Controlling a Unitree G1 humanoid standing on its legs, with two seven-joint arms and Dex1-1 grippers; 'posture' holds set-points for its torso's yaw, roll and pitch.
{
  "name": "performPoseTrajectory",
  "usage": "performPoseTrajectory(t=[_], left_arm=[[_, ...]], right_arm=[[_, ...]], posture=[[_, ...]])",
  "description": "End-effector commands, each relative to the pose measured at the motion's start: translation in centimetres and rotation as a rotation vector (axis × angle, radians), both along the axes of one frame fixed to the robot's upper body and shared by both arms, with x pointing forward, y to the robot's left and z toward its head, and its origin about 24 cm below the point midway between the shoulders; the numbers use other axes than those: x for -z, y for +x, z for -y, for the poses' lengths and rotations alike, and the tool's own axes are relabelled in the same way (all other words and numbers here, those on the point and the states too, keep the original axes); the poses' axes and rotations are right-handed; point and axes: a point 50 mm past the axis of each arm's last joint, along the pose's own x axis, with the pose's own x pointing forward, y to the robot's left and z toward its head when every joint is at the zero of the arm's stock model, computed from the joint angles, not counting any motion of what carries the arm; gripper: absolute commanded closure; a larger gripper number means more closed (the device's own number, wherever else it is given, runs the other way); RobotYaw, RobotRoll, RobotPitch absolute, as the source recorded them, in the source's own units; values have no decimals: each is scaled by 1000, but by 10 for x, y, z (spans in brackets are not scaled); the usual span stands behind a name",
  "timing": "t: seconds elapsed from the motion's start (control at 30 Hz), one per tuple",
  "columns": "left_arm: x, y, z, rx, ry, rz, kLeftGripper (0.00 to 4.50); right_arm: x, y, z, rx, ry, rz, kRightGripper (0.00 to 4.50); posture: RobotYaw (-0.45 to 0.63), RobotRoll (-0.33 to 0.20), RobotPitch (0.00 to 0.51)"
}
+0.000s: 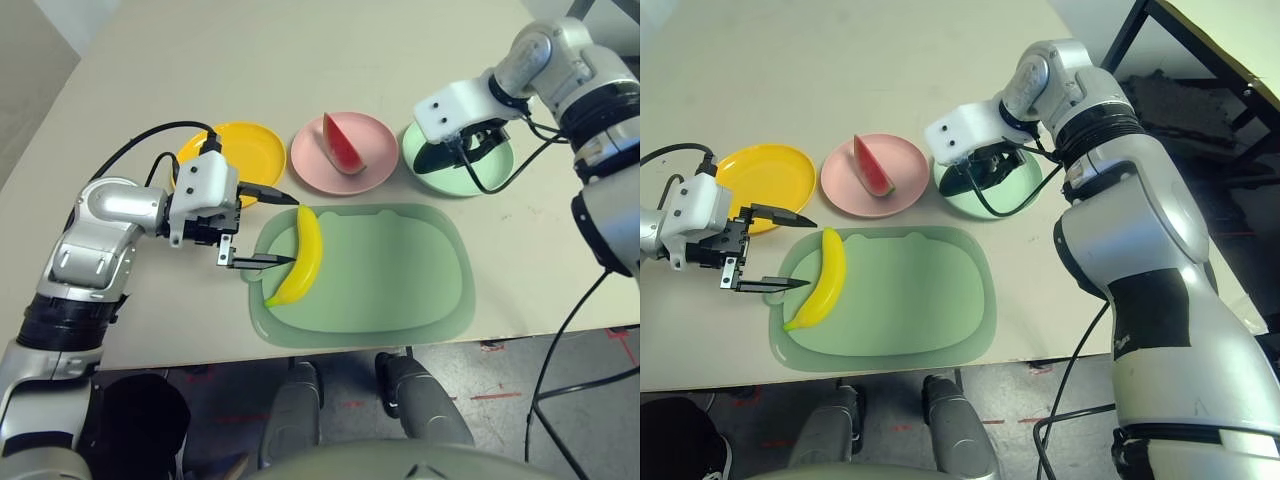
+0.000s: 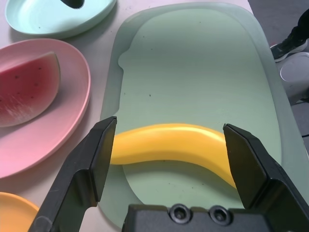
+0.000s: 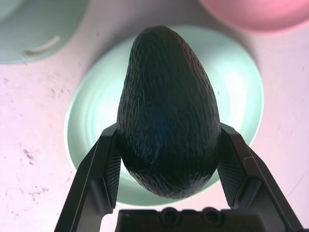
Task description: Place the fruits into color-matched plates.
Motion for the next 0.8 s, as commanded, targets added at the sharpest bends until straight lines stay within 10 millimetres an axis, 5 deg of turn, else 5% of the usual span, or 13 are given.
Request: performPoseTrajectory(t=[0.03,0.37,0.4,0.47,0.8], left_arm=[[0,-2,-2,2,25,1,0],[-2,-2,-2,1,30,11,0],[-2,-2,-2,1,30,12,0],[-2,-2,-1,2,30,13,0],[-3,-2,-3,13,48,28,0]], right_arm=[[6,2,7,55,-6,0,1489],[17,4,12,97,-27,1,1489],[17,4,12,96,-29,2,764],[18,5,12,93,-28,3,118],[11,3,12,76,12,16,51]], posture=[[-28,0,216],[-24,0,216],[-24,0,216],[-24,0,216],[-16,0,224]])
